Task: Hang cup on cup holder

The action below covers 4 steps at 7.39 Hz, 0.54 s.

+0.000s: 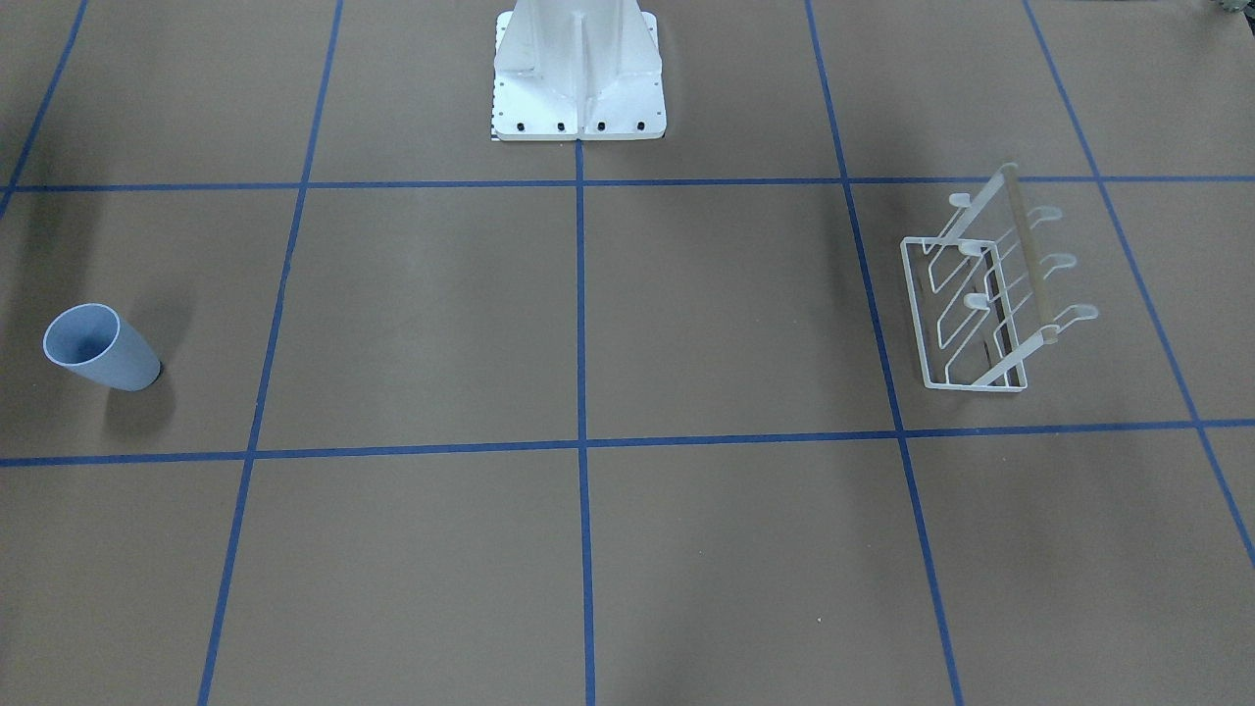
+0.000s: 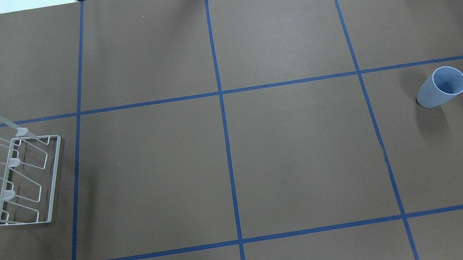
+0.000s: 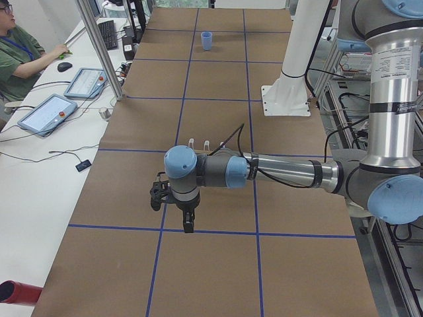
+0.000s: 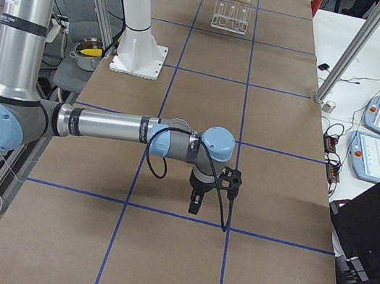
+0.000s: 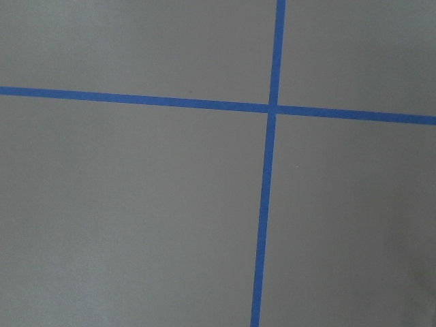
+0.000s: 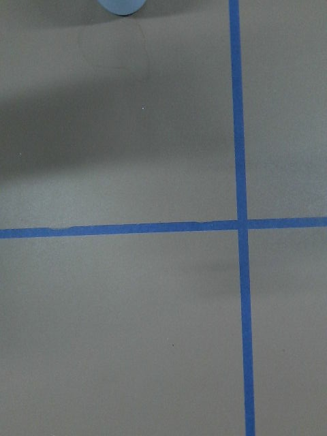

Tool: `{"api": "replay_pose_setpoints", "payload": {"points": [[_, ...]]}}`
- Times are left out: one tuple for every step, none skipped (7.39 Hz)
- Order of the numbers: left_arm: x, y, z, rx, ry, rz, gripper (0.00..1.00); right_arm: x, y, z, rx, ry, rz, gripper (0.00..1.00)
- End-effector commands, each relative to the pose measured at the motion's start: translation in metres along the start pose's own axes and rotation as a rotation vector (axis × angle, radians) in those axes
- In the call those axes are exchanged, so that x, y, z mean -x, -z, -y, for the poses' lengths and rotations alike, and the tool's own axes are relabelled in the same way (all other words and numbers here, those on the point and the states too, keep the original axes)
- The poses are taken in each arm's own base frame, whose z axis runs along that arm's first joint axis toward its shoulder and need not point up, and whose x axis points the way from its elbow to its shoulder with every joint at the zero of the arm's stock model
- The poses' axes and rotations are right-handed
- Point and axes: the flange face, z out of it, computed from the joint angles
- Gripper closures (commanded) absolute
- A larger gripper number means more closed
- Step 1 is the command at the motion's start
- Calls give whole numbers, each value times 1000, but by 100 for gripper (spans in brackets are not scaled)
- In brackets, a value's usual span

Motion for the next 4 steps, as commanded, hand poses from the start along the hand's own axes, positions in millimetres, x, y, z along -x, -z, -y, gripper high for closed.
{"api": "replay_pose_setpoints", "payload": {"points": [[3, -2, -3, 2, 1, 6, 2, 2, 1, 1, -3, 4, 6, 0], [4, -4, -4, 9, 8, -1, 2, 3, 2, 1, -4, 5, 6, 0], [3, -3, -4, 6, 6, -1, 2, 2, 3, 1, -5, 9, 3, 0], [3, -3, -4, 8, 7, -3, 2, 2, 2, 1, -5, 14, 2, 0]]}}
